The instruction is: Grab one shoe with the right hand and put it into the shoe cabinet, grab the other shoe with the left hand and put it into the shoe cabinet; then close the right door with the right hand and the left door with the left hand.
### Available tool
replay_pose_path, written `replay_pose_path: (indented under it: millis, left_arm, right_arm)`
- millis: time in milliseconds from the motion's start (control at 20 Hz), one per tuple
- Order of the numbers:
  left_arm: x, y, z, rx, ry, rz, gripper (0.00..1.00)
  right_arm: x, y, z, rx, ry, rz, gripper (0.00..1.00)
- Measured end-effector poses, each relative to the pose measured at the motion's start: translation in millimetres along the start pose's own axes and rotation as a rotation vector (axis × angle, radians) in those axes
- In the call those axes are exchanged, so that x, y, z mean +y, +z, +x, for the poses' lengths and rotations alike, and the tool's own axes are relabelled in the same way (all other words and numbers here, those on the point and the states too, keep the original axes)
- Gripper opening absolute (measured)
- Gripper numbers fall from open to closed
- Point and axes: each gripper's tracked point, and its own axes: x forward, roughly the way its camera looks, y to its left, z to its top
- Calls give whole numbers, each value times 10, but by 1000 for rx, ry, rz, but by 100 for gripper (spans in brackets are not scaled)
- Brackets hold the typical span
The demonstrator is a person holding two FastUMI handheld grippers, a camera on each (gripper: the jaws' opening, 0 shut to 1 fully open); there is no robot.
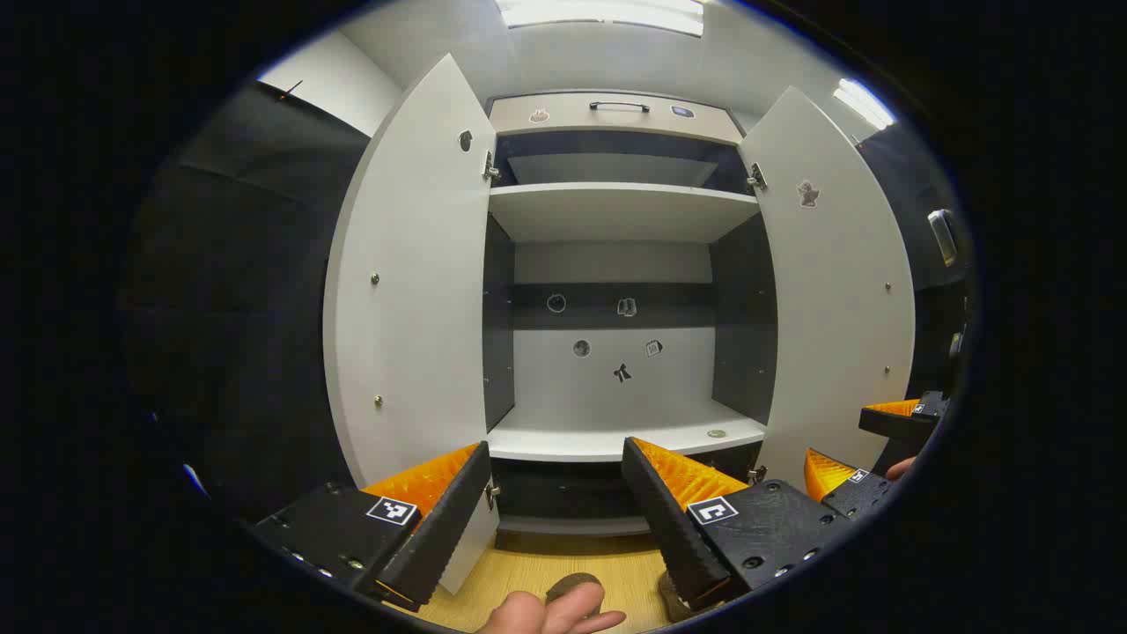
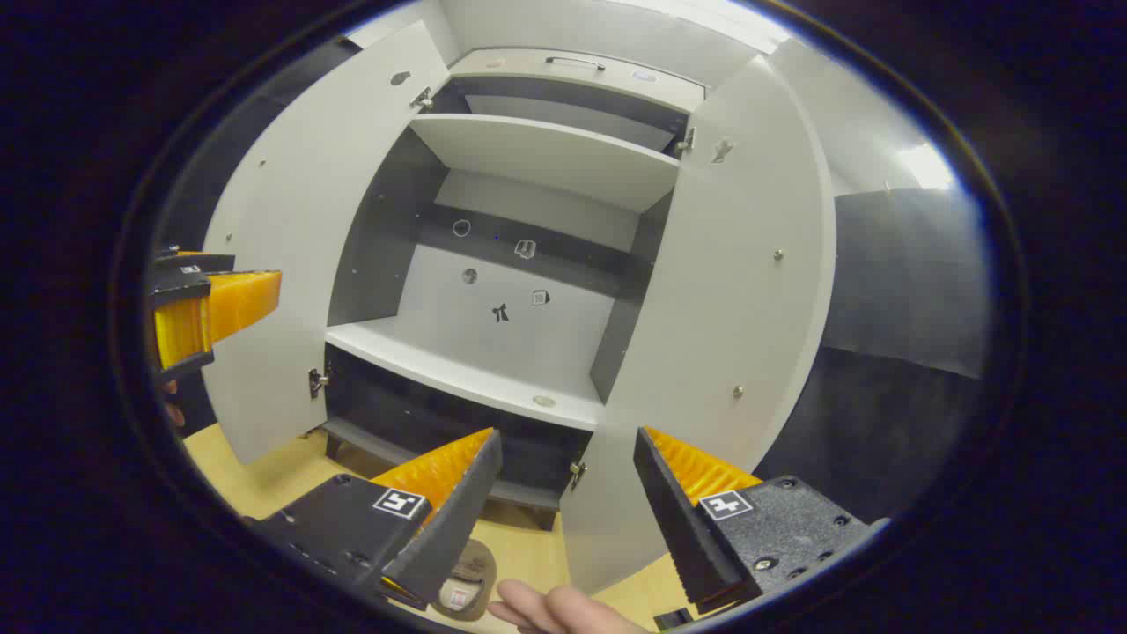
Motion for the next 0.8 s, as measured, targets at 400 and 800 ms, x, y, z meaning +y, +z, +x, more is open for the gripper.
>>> replay_pose_path:
  millis: [400,800]
  left_arm:
    - [-39,-58,-17,12,-3,23,96]
    - [-15,-137,-28,33,-1,21,96]
  right_arm:
    - [-142,56,28,15,-35,59,99]
    - [191,-321,62,68,44,-51,98]
